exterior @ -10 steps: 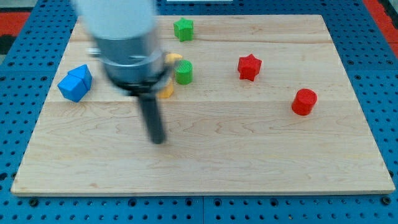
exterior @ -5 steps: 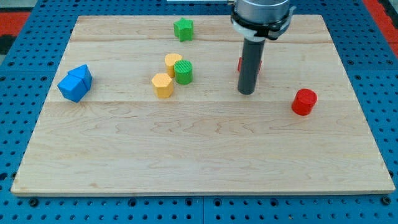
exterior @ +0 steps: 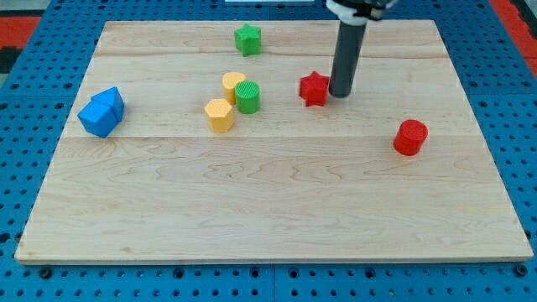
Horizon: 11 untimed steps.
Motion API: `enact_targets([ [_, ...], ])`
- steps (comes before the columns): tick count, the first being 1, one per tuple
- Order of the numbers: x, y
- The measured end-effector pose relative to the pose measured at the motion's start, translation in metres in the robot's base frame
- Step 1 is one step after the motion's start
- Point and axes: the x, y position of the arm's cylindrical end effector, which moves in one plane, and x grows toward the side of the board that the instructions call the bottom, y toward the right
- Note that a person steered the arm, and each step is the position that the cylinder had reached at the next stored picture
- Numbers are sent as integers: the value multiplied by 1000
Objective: Move red star to bottom center of the board
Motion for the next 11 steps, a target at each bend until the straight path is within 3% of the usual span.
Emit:
enact_targets([
  [1, -39, 9],
  [2, 10, -65],
  [3, 88, -86],
  [4, 128, -102],
  [5, 71, -55],
  [6, 69, -99],
  [7, 115, -115],
  [8, 97, -96],
  [9, 85, -132],
  [11, 159, -136],
])
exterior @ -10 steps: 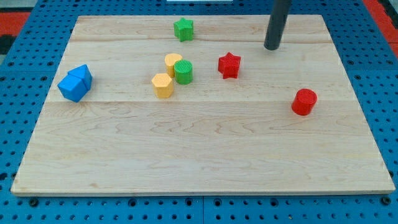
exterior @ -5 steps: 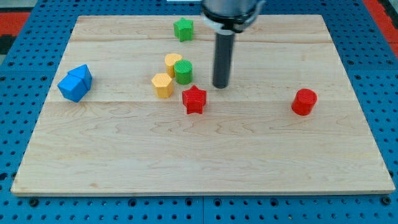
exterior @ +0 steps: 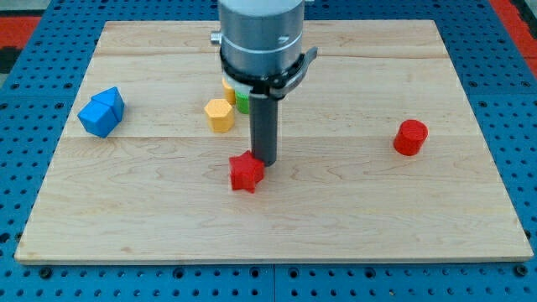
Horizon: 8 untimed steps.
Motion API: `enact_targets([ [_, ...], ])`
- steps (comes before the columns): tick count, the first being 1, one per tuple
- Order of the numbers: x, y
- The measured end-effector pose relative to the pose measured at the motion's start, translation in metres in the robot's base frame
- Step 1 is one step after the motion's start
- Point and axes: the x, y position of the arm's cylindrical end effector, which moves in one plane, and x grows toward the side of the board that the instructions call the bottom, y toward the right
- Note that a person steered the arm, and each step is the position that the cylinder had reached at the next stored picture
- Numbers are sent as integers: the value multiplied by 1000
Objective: Move red star to bottom center of the board
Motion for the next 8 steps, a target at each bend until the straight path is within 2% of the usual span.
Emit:
enact_targets([
  [1, -43, 9],
  [2, -26, -32],
  [3, 14, 34],
  [5, 6, 25],
  [6, 14, -7],
  [7, 28, -1],
  [8, 13, 99],
])
